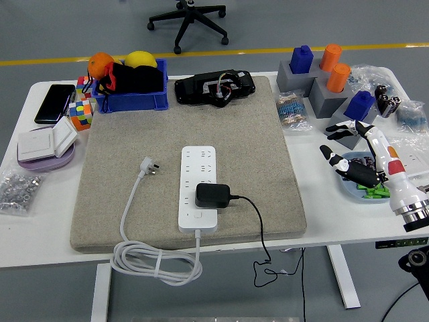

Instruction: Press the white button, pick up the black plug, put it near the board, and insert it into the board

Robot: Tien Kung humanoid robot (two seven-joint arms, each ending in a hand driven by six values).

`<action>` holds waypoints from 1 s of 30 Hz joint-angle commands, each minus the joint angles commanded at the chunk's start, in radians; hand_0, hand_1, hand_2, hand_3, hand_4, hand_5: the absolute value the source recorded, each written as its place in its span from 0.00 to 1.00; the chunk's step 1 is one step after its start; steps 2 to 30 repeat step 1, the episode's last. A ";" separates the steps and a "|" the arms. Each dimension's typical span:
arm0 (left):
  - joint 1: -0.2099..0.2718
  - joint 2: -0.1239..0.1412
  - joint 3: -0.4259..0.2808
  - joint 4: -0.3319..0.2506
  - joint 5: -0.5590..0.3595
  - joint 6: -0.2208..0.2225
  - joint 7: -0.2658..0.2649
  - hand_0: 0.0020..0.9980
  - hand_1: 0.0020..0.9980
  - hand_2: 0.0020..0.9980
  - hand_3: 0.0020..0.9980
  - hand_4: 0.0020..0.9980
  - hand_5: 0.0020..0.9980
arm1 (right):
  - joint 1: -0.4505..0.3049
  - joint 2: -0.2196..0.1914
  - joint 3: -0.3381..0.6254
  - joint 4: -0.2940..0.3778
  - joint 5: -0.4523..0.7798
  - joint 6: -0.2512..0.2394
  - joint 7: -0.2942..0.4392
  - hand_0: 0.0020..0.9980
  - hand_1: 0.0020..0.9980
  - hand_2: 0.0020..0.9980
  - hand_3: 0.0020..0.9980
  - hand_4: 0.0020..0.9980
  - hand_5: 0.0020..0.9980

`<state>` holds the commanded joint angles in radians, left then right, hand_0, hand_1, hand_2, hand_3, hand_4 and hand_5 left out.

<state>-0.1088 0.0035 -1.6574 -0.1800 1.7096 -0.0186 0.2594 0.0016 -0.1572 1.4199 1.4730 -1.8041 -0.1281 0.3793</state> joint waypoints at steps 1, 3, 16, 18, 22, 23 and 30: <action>0.000 0.000 0.000 0.000 0.000 0.000 0.000 0.47 0.50 0.50 0.59 0.57 0.28 | 0.000 0.000 0.000 0.000 -0.001 0.000 -0.002 0.65 0.55 0.51 0.58 0.79 0.51; 0.000 0.000 0.000 0.000 0.000 0.000 0.000 0.47 0.50 0.50 0.59 0.57 0.28 | 0.000 0.000 0.000 0.000 -0.001 0.000 -0.002 0.65 0.55 0.51 0.58 0.79 0.51; 0.000 0.000 0.000 0.000 0.000 0.000 0.000 0.47 0.50 0.50 0.59 0.57 0.28 | 0.000 0.000 0.000 0.000 -0.001 0.000 -0.002 0.65 0.55 0.51 0.58 0.79 0.51; 0.000 0.000 0.000 0.000 0.000 0.000 0.000 0.47 0.50 0.50 0.59 0.57 0.28 | 0.000 0.000 0.000 0.000 -0.001 0.000 -0.002 0.65 0.55 0.51 0.58 0.79 0.51; 0.000 0.000 0.000 0.000 0.000 0.000 0.000 0.47 0.50 0.50 0.59 0.57 0.28 | 0.000 0.000 0.000 0.000 -0.001 0.000 -0.002 0.65 0.55 0.51 0.58 0.79 0.51; 0.000 0.000 0.000 0.000 0.000 0.000 0.000 0.47 0.50 0.50 0.59 0.57 0.28 | 0.000 0.000 0.000 0.000 -0.001 0.000 -0.002 0.65 0.55 0.51 0.58 0.79 0.51; 0.000 0.000 0.000 0.000 0.000 0.000 0.000 0.47 0.50 0.50 0.59 0.57 0.28 | 0.000 0.000 0.000 0.000 -0.001 0.000 -0.002 0.65 0.55 0.51 0.58 0.79 0.51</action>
